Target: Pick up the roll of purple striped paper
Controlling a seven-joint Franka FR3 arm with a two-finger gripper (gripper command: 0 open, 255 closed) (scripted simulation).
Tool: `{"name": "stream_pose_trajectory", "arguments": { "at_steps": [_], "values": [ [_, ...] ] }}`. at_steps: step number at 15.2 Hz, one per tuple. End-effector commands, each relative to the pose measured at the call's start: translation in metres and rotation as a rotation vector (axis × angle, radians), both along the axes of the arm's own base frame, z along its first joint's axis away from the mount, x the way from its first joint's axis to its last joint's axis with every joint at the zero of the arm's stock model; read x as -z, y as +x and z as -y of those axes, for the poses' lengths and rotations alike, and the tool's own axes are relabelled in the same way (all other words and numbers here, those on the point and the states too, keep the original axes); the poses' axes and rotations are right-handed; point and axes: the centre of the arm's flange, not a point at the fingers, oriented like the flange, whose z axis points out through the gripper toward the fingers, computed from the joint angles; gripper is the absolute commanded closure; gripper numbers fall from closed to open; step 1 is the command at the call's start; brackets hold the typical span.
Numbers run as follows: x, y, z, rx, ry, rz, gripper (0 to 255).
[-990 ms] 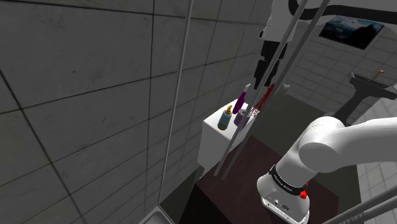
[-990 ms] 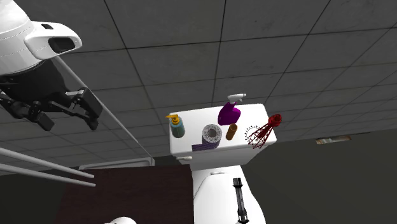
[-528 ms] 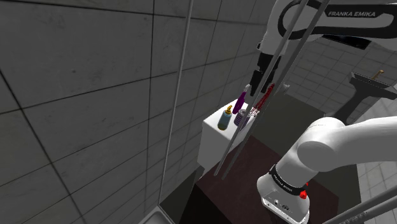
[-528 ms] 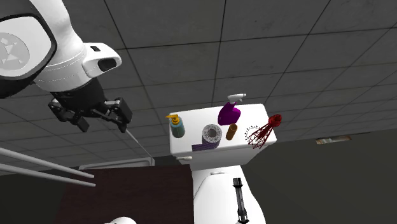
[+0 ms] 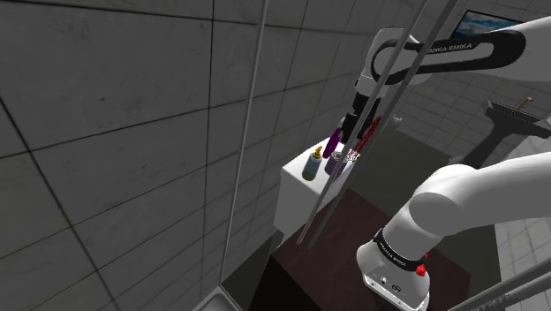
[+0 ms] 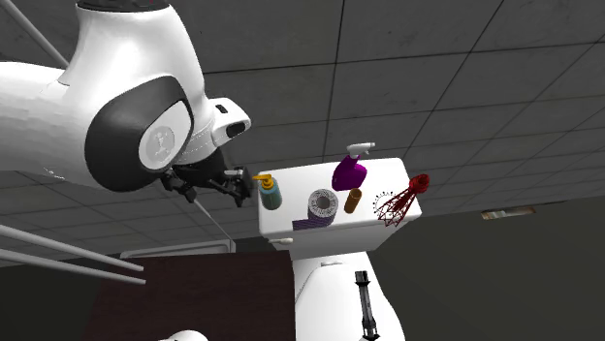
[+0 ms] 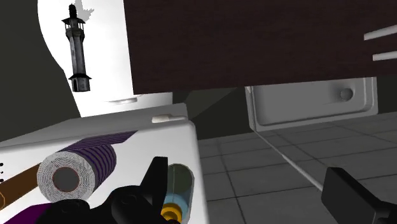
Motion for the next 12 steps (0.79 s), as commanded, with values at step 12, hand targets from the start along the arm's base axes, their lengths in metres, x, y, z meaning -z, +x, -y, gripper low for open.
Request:
{"name": "stream_pose_trajectory", "arguments": {
  "at_steps": [12],
  "values": [
    [0.122,0.018,0.115,0.132,-0.043,0.077,0]
  ]
}}
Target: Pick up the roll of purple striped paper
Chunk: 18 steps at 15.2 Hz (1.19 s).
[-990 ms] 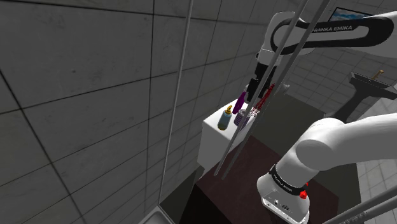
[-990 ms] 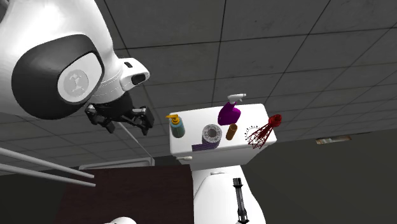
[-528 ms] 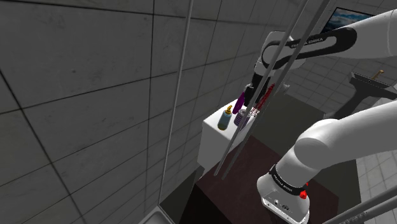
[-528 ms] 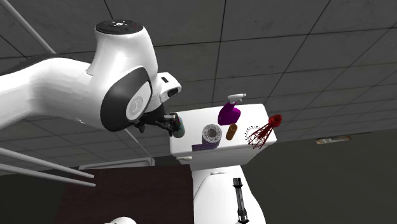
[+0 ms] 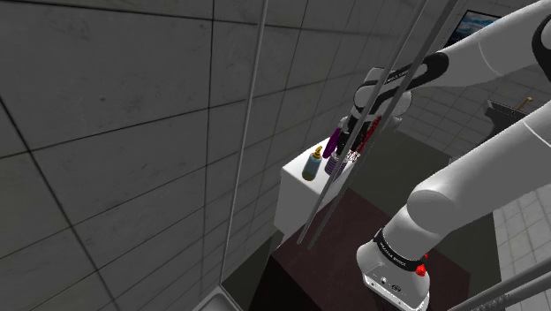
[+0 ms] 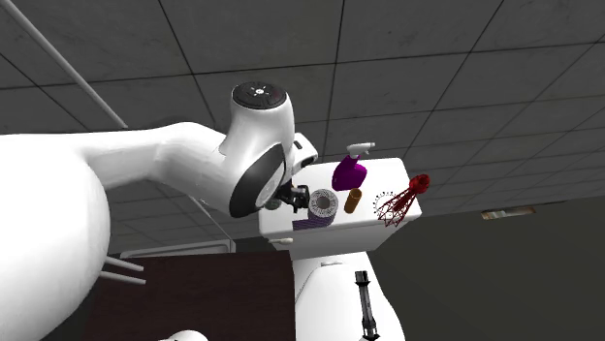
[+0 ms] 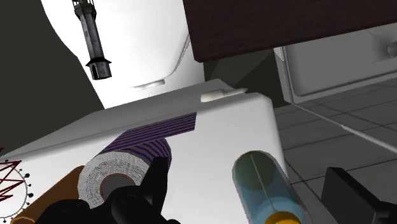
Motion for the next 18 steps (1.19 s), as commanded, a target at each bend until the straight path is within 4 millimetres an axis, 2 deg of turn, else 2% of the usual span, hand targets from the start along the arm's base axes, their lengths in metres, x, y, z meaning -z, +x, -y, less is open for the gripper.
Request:
{"name": "stream_pose_trajectory", "arguments": {
  "at_steps": [1,10,18],
  "values": [
    [0.018,0.001,0.02,0.021,-0.01,0.013,0],
    [0.096,0.009,0.104,0.112,-0.038,0.064,0],
    [0.137,0.009,0.108,0.116,-0.04,0.067,0]
  ]
}}
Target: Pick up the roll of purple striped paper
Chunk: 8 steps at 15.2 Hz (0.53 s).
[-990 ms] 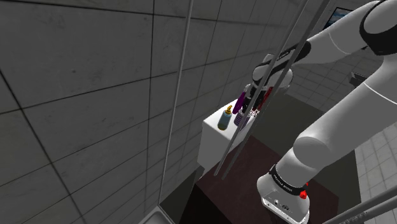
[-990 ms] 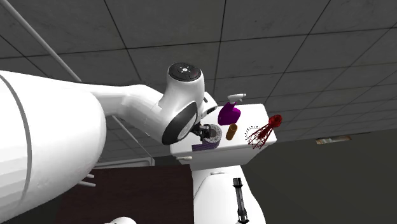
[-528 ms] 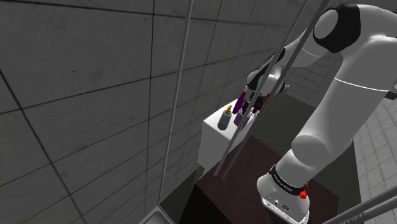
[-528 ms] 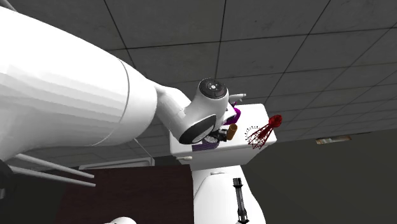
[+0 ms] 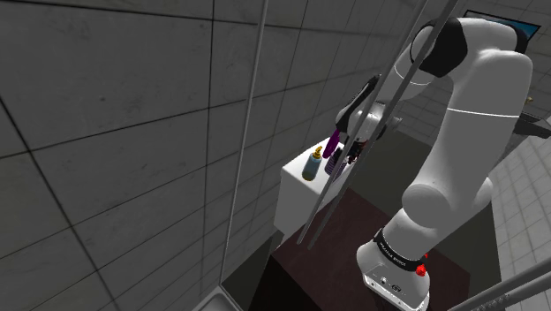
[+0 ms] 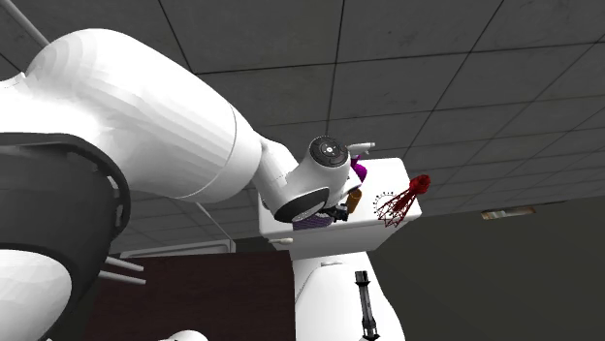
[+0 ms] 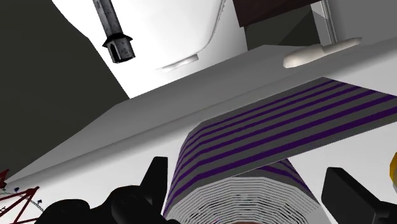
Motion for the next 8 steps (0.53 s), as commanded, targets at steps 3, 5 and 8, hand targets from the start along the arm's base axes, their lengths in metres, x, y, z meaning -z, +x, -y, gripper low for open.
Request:
{"name": "stream_pose_trajectory", "arguments": {
  "at_steps": [3,5,8],
  "values": [
    [0.0077,-0.0012,0.0008,0.0,0.0,0.0,255],
    [0.0074,-0.0013,0.0007,0.0,0.0,0.0,255],
    [0.0077,-0.0012,0.0008,0.0,0.0,0.0,255]
  ]
}}
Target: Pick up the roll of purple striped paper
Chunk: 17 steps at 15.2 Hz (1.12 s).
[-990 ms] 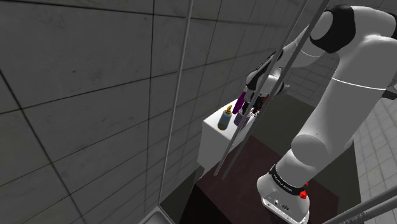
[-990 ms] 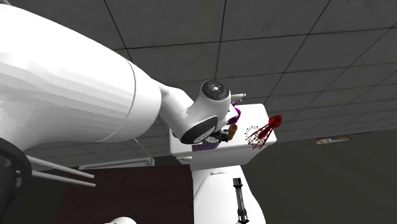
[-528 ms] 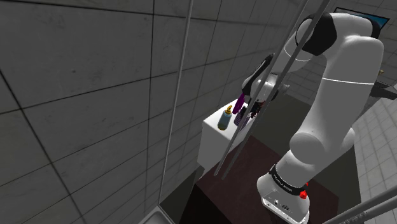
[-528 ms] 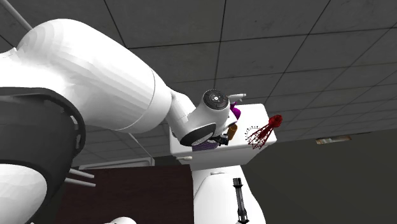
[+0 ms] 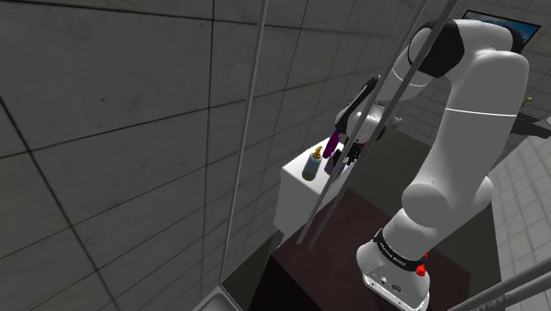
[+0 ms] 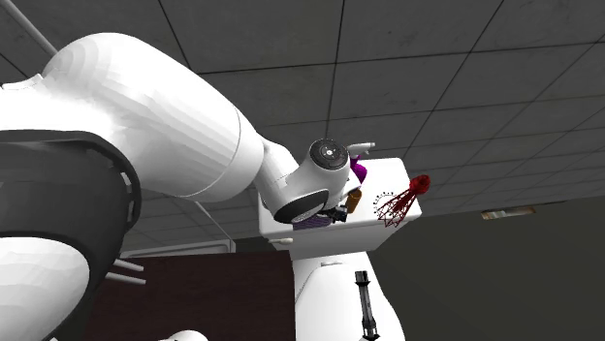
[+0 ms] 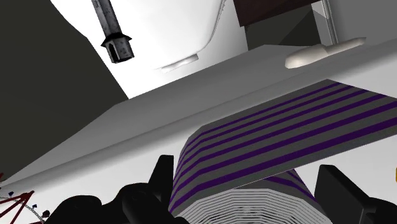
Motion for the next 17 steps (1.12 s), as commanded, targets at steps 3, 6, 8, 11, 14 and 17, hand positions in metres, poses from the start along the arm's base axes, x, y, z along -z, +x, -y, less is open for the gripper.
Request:
{"name": "stream_pose_trajectory", "arguments": {
  "at_steps": [3,6,8,11,14,17],
  "values": [
    [0.001,0.0,0.001,0.001,-0.001,-0.002,255],
    [-0.01,0.0,0.0,0.001,-0.001,-0.001,255],
    [-0.02,0.0,0.0,0.001,-0.001,-0.001,255],
    [-0.036,0.0,0.0,0.001,-0.001,-0.001,255],
    [-0.052,0.0,0.0,0.001,-0.001,-0.001,255],
    [-0.068,0.0,0.0,0.001,-0.001,-0.001,255]
  ]
}}
